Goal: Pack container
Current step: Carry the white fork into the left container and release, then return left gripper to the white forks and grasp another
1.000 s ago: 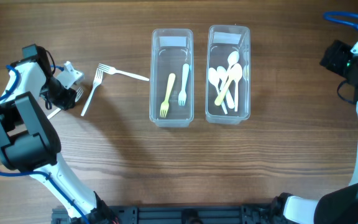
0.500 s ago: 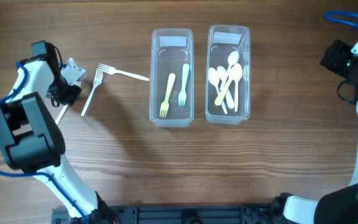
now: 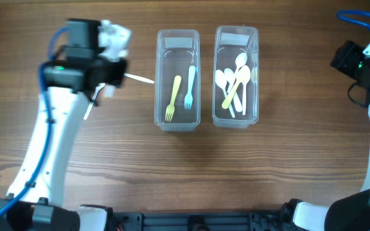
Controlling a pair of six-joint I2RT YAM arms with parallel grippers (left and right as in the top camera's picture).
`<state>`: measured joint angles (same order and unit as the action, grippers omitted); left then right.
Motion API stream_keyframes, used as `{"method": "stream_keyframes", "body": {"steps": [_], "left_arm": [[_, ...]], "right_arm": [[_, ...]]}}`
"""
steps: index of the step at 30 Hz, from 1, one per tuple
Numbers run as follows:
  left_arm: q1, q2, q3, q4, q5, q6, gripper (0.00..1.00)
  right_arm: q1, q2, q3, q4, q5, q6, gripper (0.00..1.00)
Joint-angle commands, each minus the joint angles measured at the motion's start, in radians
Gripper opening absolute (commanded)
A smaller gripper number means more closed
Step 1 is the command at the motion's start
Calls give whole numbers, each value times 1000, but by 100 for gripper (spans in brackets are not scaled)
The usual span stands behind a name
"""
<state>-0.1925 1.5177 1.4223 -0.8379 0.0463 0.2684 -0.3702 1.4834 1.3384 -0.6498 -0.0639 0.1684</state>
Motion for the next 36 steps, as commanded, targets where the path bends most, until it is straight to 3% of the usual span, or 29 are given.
{"method": "stream_keyframes", "body": {"steps": [1, 5, 7, 12, 16, 17, 21, 23, 25, 28, 29, 31, 32, 36], "left_arm": [[-158, 54, 5, 39, 61, -386, 4], [-270, 171, 5, 117, 61, -620, 4], [-294, 243, 5, 134, 61, -680, 4], [-304, 408, 5, 148, 66, -702, 6], [-279, 400, 23, 165, 62, -692, 11], [-263, 378, 47, 155, 62, -692, 15], [-194, 257, 120, 140, 61, -692, 57], [-160, 204, 121, 149, 61, -691, 69], [-130, 164, 121, 148, 70, -691, 66], [-119, 145, 121, 96, 41, -624, 59], [-113, 140, 121, 63, -24, -613, 62], [-81, 142, 121, -38, -218, -612, 82], [-63, 147, 121, -75, -275, -605, 84], [83, 192, 113, -194, -294, -326, 81]], "right_arm": [[-2, -6, 15, 0, -16, 18, 75], [-2, -6, 15, -2, -16, 18, 74], [-2, -6, 15, -6, -16, 18, 75], [-2, -6, 15, -28, -16, 18, 75], [-2, -6, 15, -40, -16, 18, 75], [-2, -6, 15, -42, -16, 18, 75], [-2, -6, 15, -44, -11, 17, 76], [-2, -6, 14, -43, -11, 16, 76], [-2, -6, 14, -43, -11, 16, 76], [-2, -6, 14, -42, -10, 16, 76], [-2, -6, 14, -43, -3, 15, 76], [-2, -6, 14, -43, 4, 14, 77], [-2, -6, 14, -43, 4, 15, 77], [-2, -2, 14, -43, 3, 16, 77]]}}
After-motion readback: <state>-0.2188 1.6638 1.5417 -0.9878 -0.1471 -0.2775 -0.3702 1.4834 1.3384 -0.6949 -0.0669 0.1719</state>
